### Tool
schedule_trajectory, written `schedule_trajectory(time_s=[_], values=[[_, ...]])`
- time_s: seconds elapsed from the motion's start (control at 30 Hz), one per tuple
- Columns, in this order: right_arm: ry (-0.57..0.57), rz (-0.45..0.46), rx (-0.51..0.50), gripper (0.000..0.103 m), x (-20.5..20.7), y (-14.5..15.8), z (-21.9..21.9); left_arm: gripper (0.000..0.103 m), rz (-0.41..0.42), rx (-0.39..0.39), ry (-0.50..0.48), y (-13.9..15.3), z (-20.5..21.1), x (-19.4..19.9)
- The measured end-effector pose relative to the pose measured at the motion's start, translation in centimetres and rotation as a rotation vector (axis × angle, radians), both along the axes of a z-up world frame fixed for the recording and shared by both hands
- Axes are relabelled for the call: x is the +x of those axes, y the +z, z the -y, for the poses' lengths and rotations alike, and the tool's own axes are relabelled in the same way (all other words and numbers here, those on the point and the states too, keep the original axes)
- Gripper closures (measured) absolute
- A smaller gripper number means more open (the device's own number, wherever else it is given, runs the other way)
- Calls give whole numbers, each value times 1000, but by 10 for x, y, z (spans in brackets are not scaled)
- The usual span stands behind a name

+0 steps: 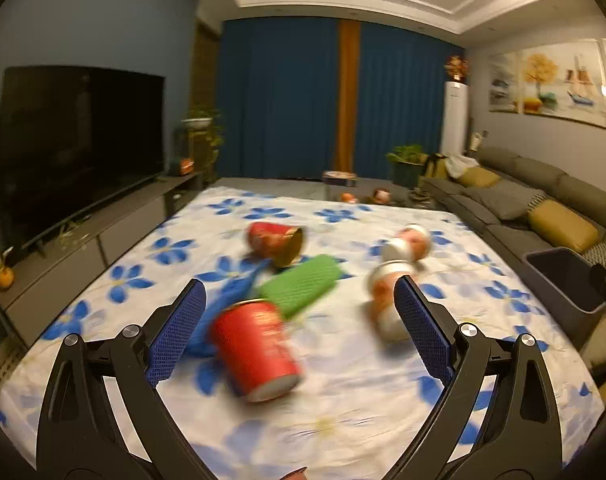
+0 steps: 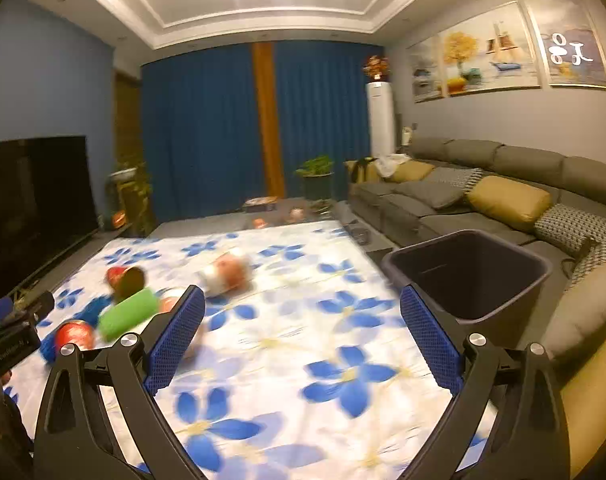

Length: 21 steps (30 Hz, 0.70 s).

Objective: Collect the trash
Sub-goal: 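Move both open tools back to the trash on the bed, then grasp the red paper cup with the right tool while the left tool grasps the blue foam net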

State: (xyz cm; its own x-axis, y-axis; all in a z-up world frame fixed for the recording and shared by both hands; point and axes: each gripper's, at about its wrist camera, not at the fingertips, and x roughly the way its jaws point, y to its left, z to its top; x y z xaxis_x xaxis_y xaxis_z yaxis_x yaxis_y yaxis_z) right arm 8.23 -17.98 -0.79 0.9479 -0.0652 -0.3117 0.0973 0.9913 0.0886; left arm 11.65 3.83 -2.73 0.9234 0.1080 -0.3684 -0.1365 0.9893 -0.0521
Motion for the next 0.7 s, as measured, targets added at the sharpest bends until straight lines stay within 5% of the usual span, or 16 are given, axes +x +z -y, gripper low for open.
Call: schedule_trajectory(time_s=[0.7], values=[[402, -164, -14, 9, 38, -41, -175, 10, 17, -39, 238, -8, -129, -41]])
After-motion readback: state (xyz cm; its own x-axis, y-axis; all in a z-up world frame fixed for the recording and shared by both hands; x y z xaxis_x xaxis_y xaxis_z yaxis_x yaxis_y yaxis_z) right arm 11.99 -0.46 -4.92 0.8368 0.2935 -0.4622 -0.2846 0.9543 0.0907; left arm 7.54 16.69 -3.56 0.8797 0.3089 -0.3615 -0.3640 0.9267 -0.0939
